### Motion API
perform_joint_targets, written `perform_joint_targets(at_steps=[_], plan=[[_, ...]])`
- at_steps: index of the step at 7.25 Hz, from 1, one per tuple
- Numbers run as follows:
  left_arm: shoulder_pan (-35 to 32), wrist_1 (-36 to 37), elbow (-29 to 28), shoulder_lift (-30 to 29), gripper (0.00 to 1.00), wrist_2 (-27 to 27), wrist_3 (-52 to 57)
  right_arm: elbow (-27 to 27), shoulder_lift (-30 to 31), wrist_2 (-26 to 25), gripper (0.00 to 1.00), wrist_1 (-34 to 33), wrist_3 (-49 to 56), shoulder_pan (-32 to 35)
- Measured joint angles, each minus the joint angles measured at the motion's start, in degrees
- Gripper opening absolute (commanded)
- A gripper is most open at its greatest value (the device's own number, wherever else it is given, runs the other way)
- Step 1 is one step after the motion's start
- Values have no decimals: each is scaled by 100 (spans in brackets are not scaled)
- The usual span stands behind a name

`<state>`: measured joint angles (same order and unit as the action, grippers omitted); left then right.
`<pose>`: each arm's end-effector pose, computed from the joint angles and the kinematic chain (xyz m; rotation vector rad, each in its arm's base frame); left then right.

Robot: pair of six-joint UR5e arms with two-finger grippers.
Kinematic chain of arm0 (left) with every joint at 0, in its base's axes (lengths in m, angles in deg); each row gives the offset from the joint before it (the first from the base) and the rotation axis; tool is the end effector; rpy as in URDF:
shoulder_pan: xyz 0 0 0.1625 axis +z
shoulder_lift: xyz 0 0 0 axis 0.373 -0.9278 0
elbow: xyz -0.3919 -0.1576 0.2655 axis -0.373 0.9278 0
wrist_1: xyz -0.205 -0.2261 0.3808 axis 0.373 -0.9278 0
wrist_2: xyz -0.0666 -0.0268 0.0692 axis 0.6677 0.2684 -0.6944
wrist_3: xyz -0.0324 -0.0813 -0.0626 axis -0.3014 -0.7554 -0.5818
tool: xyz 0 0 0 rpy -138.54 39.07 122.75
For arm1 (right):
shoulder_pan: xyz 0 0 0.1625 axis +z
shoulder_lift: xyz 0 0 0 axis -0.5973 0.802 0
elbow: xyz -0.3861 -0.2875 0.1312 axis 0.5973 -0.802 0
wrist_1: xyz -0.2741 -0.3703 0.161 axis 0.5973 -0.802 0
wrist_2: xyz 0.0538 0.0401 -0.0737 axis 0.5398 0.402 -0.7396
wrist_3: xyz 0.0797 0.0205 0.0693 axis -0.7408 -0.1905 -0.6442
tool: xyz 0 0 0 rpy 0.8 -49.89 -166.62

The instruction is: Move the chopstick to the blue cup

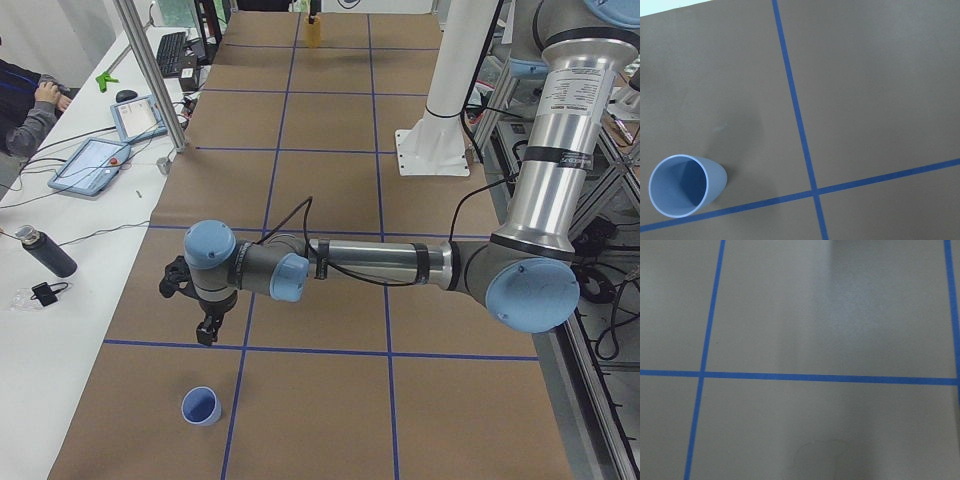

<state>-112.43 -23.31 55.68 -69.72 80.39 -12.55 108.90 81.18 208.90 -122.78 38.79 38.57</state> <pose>-0.0645 -0.6857 0.7072 0.2598 0.7564 0.1904 -0.0817 -0.5309 0.5951 0.2269 -0.9554 0.0776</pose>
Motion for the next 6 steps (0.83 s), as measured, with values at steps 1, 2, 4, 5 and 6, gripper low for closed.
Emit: perform_joint_targets(at_steps=[1, 2, 4, 5, 6], plan=[[7, -257, -446, -131, 99, -20, 198, 293, -243, -202, 100, -625, -152, -187], [31, -585, -878, -229, 99, -60, 284, 496, -493, -435, 100, -1193, -203, -321], [130, -1051, -1516, -365, 98, -335, 315, 642, -737, -658, 100, -1683, -226, -448], [178, -1188, -1775, -451, 98, -455, 312, 662, -758, -678, 100, -1732, -228, -461], [241, -1382, -2040, -529, 97, -565, 296, 669, -763, -682, 100, -1747, -228, -463]])
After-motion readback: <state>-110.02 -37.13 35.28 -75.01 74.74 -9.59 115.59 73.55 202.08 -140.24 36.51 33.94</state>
